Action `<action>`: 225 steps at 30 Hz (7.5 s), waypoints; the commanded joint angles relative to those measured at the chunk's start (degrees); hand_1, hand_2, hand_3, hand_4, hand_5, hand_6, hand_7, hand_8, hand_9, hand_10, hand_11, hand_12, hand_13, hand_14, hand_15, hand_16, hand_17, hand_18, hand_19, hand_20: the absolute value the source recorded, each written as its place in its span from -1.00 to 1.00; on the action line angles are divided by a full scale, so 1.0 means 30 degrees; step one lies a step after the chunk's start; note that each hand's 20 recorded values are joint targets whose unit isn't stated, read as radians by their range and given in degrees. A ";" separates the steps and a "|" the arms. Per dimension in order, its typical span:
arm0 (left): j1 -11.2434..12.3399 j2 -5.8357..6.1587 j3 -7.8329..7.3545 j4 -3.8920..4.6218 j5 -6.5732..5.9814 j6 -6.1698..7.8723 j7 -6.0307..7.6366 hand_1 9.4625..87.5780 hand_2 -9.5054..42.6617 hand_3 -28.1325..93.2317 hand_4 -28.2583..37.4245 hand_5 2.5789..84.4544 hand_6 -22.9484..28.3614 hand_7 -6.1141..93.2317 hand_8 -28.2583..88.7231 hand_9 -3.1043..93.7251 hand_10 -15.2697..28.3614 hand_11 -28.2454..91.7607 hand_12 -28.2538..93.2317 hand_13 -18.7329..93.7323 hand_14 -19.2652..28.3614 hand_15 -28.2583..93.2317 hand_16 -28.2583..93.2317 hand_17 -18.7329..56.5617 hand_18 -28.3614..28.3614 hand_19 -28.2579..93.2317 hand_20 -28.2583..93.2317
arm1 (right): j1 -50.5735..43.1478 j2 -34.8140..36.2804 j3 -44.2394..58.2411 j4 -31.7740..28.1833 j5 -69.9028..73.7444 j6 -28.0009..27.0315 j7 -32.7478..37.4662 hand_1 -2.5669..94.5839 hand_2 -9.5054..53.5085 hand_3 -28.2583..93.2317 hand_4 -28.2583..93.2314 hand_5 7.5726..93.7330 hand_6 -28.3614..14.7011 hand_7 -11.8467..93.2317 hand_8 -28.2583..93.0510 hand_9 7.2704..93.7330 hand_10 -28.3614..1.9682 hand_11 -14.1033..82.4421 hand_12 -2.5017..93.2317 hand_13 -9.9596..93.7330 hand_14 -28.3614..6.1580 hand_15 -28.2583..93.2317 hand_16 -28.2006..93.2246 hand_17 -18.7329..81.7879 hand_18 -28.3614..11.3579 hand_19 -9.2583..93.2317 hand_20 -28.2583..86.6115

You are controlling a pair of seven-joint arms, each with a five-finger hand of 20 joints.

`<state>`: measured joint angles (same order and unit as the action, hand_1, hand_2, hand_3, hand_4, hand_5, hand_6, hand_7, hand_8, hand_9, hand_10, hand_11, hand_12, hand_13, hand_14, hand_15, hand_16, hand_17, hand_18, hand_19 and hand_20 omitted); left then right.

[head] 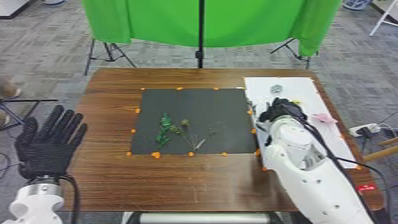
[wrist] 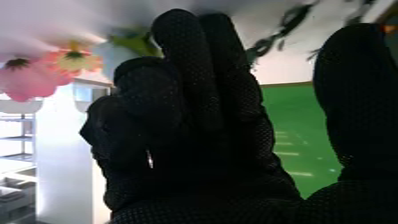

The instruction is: Arrange flowers

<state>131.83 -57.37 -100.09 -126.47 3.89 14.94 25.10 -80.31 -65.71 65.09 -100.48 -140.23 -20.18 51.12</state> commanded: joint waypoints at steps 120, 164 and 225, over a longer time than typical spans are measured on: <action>0.0945 -0.0395 -0.0260 -0.0067 -0.0415 -0.0036 0.0132 -0.67 -0.16 0.68 -1.00 -0.03 0.22 -0.74 -0.67 -0.17 0.29 -0.28 -0.38 -0.12 0.30 -0.27 -0.56 -0.63 0.44 -0.08 -0.33 | 0.1057 -0.0371 -0.2559 -0.1986 0.0572 0.8526 -1.2223 0.41 -1.00 0.63 -1.00 0.53 0.26 -0.03 -0.47 0.76 0.17 -0.39 0.01 0.58 0.21 0.20 0.21 0.06 -0.57 0.81 0.35; -0.0348 0.0492 0.0789 0.0317 -0.0493 0.0457 -0.0078 -0.63 -0.15 0.71 -1.00 0.01 0.29 -0.72 -0.66 -0.17 0.44 -0.25 -0.38 -0.16 0.45 -0.19 -0.56 -0.68 0.47 -0.06 -0.31 | 0.3300 -0.6759 -0.7780 0.4777 -0.3402 0.3706 -1.3651 0.38 -1.00 0.57 -1.00 0.29 0.33 -0.38 -0.78 0.40 0.13 -0.36 -0.52 0.44 0.30 0.21 0.16 0.00 -0.49 0.68 0.27; 0.0877 -0.0668 0.0244 -0.0072 -0.0786 0.0481 0.0136 -0.64 -0.15 0.69 -1.00 -0.01 0.26 -0.73 -0.67 -0.18 0.33 -0.27 -0.37 -0.13 0.34 -0.23 -0.56 -0.64 0.45 -0.07 -0.33 | -0.5124 0.2943 0.5142 -0.1801 -0.0668 0.4994 -0.5562 0.33 -1.00 0.47 -1.00 0.63 0.31 -0.27 -0.52 0.78 0.14 -0.53 -0.15 0.37 0.06 0.34 0.07 -0.09 -0.56 0.71 0.22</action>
<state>133.46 -58.93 -99.48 -126.58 2.01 16.12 25.84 -93.94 -57.61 80.73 -100.42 -141.62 -4.72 34.83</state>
